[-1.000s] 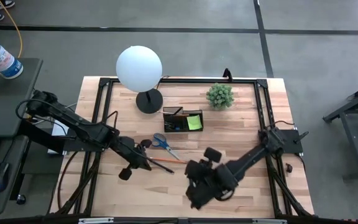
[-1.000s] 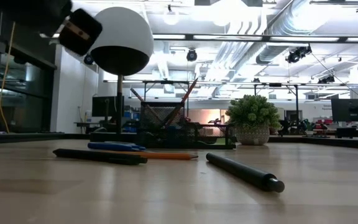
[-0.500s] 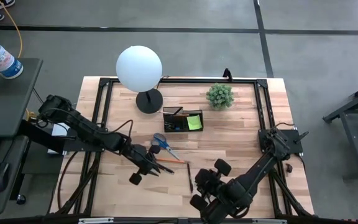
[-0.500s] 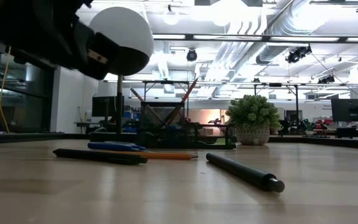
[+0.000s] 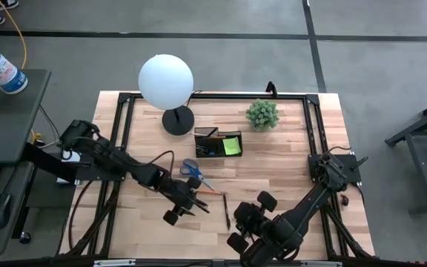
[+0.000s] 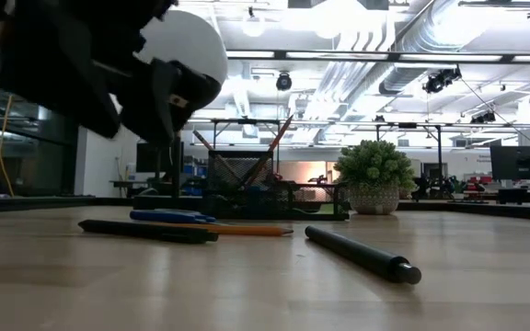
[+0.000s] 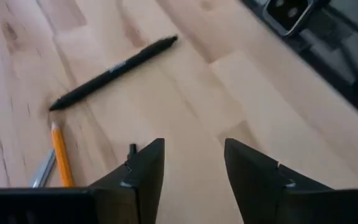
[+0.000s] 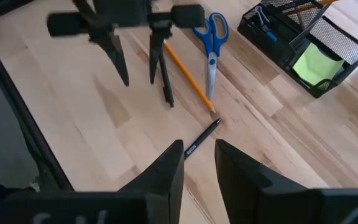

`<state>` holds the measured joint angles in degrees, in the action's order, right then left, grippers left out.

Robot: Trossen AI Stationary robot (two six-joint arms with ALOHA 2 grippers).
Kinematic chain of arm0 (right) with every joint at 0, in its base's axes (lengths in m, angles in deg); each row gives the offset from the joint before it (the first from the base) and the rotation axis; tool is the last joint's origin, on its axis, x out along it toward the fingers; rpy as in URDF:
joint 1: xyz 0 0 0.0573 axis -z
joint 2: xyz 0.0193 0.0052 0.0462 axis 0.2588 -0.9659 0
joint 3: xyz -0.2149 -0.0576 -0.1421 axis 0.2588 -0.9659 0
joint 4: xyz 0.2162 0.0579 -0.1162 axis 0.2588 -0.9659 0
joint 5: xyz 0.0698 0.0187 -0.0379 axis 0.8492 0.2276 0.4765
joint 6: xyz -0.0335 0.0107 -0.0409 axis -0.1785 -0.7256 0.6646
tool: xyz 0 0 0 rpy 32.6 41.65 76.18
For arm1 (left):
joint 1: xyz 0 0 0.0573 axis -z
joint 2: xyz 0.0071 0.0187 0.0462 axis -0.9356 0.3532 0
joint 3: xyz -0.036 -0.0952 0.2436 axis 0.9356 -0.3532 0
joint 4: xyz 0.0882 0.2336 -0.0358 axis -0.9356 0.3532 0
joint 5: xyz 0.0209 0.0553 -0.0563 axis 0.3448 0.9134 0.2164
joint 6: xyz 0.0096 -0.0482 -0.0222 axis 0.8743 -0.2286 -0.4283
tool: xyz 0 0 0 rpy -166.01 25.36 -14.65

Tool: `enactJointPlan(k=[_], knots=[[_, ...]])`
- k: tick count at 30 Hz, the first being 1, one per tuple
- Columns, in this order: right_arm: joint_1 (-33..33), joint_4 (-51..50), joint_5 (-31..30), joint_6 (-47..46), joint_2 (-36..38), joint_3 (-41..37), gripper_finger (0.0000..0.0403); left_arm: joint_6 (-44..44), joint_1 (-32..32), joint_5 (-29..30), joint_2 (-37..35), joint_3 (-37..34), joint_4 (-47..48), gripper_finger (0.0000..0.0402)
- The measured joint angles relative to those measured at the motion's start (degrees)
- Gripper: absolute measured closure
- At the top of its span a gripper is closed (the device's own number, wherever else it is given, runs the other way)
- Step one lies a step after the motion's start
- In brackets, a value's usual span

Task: Pick and place office supplies into organizer
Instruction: Put the left black pen into the desk organizer

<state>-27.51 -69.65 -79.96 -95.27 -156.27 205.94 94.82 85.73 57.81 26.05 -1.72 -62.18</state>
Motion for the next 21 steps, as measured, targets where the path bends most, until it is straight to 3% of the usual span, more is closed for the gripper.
enactJointPlan(k=[9, 13, 21], knots=[[0.0, 0.2, 0.0, -0.1, 0.0, 0.0, 0.032, -1.5, -5.4, -1.2, 3.7, 0.3, 0.9, 0.0243], [0.0, 0.2, 0.0, -0.1, 0.0, 0.0, 0.032, -1.5, -7.7, -5.5, 3.7, 0.3, 0.8, 0.0243], [0.1, 0.2, -0.2, -0.1, 0.0, 0.0, 0.032, 0.7, -8.2, -6.7, 3.7, 0.3, 0.7, 0.0243]])
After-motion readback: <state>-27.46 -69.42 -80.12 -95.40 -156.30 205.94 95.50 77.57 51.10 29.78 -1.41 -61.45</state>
